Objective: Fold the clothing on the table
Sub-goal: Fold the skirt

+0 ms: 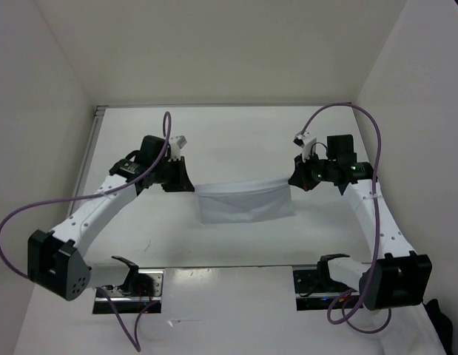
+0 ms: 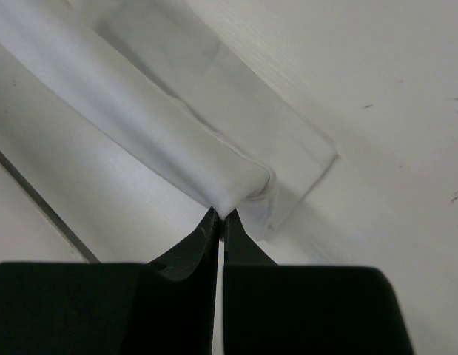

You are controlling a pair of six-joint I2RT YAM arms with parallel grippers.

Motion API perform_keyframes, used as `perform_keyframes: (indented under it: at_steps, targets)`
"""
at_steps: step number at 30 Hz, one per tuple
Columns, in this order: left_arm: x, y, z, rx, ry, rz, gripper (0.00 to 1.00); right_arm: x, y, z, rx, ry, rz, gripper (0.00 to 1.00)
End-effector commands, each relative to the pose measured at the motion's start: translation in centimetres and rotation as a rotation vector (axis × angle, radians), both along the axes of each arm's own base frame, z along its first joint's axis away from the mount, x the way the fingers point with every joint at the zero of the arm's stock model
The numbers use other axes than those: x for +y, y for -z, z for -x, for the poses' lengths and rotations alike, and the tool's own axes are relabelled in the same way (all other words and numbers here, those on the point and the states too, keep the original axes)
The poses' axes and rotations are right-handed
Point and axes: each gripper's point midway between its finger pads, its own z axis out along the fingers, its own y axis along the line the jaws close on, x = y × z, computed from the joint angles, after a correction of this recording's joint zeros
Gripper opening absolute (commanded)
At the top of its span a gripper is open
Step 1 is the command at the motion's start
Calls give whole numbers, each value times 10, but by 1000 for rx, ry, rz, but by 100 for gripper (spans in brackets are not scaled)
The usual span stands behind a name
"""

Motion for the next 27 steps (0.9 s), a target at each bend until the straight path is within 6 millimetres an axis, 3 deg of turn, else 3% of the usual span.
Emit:
perform_keyframes:
  at_steps: [1,3,7,10,13,15,16,18,19,20,21,22,23,24,25,26,27]
  targets:
    - [-8,6,-16,15,20,-6,9,-11,-15,-22,-92,85,32,0]
    - [-9,11,-20,25,29,-18,9,-20,-9,-28,-98,105,87,0]
    - [-11,28,-21,68,50,-37,10,-31,7,-20,-46,134,144,0]
    - [-13,28,-19,68,59,-37,10,-32,1,-9,-66,112,161,0]
    - [-6,14,-20,12,30,-52,10,-35,-11,4,-159,89,179,0]
    - [-2,6,-25,-34,9,-59,11,-35,-30,9,-275,106,160,0]
    - [-3,5,-26,-50,18,-62,12,-35,-25,9,-288,107,158,0]
    - [-5,15,-41,-27,33,-63,12,-31,-35,-3,-334,114,138,0]
    - [-8,17,-50,-33,42,-69,12,-29,-21,-13,-279,124,129,0]
    - [-13,18,-59,-45,70,-72,10,-29,-22,-26,-283,139,125,0]
    - [-13,38,-72,2,74,-96,9,-28,-18,-36,-260,147,117,0]
    - [-21,21,-95,-56,82,-87,7,-26,-10,-54,-208,160,107,0]
    - [-26,40,-111,-29,104,-113,5,-26,-15,-70,-224,176,87,0]
    - [-30,40,-123,-35,116,-120,2,-22,-32,-86,-262,180,61,0]
    - [-35,34,-138,-57,125,-122,0,-21,-28,-102,-229,206,28,0]
    - [-43,15,-167,-107,125,-122,0,-20,-41,-114,-255,222,4,0]
    - [-46,-1,-181,-153,129,-127,0,-15,-81,-131,-349,222,-38,0]
